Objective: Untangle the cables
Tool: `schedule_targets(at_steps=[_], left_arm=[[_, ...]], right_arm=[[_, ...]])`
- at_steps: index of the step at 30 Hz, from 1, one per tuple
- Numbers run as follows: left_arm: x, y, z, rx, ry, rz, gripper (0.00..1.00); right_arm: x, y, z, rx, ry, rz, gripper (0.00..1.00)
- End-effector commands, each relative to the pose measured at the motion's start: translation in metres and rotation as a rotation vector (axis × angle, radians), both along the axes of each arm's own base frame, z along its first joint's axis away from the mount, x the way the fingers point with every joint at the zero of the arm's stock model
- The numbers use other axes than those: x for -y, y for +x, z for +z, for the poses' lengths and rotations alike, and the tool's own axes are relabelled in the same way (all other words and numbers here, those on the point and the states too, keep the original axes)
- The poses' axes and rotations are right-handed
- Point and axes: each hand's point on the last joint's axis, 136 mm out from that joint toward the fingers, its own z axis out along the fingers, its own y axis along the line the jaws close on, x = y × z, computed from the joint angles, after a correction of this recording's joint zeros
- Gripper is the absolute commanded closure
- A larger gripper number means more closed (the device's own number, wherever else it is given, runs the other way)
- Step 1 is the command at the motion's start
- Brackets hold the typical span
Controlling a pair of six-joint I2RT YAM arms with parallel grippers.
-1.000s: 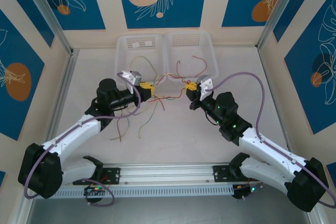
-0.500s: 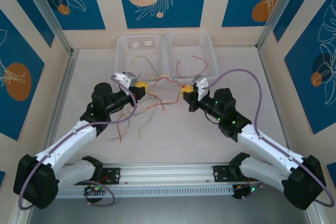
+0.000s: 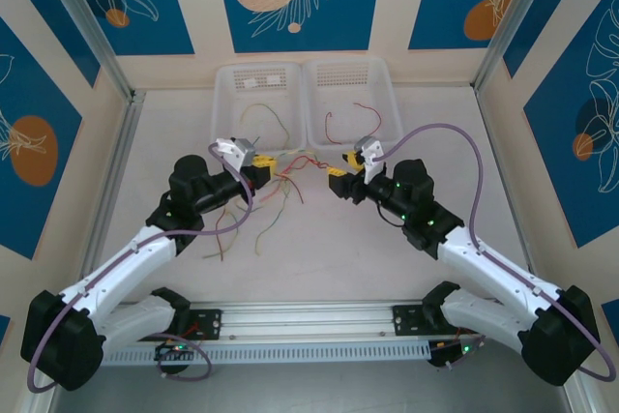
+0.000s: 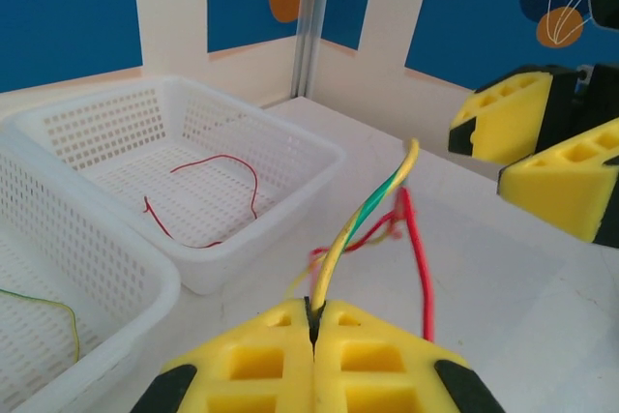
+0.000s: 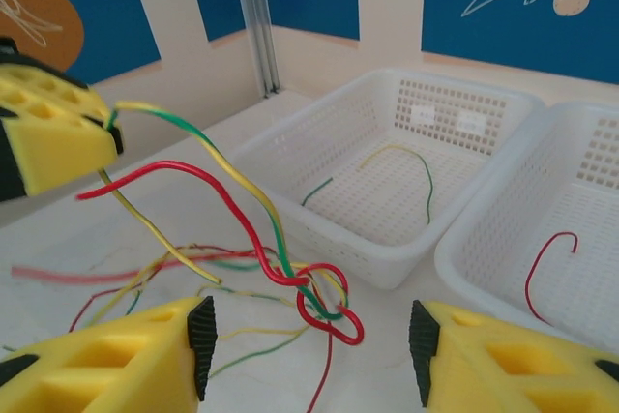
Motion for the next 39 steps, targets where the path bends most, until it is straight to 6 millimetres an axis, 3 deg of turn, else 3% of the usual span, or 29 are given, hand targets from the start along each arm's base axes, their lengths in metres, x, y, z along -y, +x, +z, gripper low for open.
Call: schedule_targets(at_steps=[1, 8, 12, 14, 17, 22, 29, 35, 39], left_arm=[[0.001, 0.0, 0.018, 0.037, -0.023, 0.006, 1.0], [-0.001, 0.006, 0.025, 0.041, -0.025, 0.039, 1.0], [-0.003, 0.016, 0.029, 0.036, -0.038, 0.085, 1.0], [-0.002, 0.019, 0.03, 0.036, -0.048, 0.093, 1.0], [-0.001, 0.027, 0.029, 0.023, -0.051, 0.115, 1.0], [-0.004, 0.033, 0.025, 0.014, -0.048, 0.16, 1.0], [-0.009, 0.036, 0.018, 0.0, -0.039, 0.197, 1.0], [-0.008, 0.036, 0.017, 0.003, -0.036, 0.194, 1.0], [-0.005, 0.034, 0.021, 0.01, -0.04, 0.175, 1.0]], right_arm=[[0.006, -0.005, 0.036, 0.053, 0.073, -0.008, 0.37], [0.007, -0.011, 0.062, -0.015, 0.201, 0.01, 0.22], [-0.002, 0.004, 0.061, -0.172, 0.282, 0.01, 0.16], [-0.015, 0.011, 0.055, -0.283, 0.313, 0.062, 0.21], [-0.037, 0.012, 0.055, -0.356, 0.35, 0.157, 0.36], [-0.046, 0.01, 0.054, -0.407, 0.494, 0.201, 0.41], [-0.059, 0.01, 0.038, -0.506, 0.487, 0.227, 0.51], [-0.072, 0.007, 0.021, -0.589, 0.487, 0.248, 0.5], [-0.08, 0.01, 0.01, -0.633, 0.485, 0.243, 0.4]])
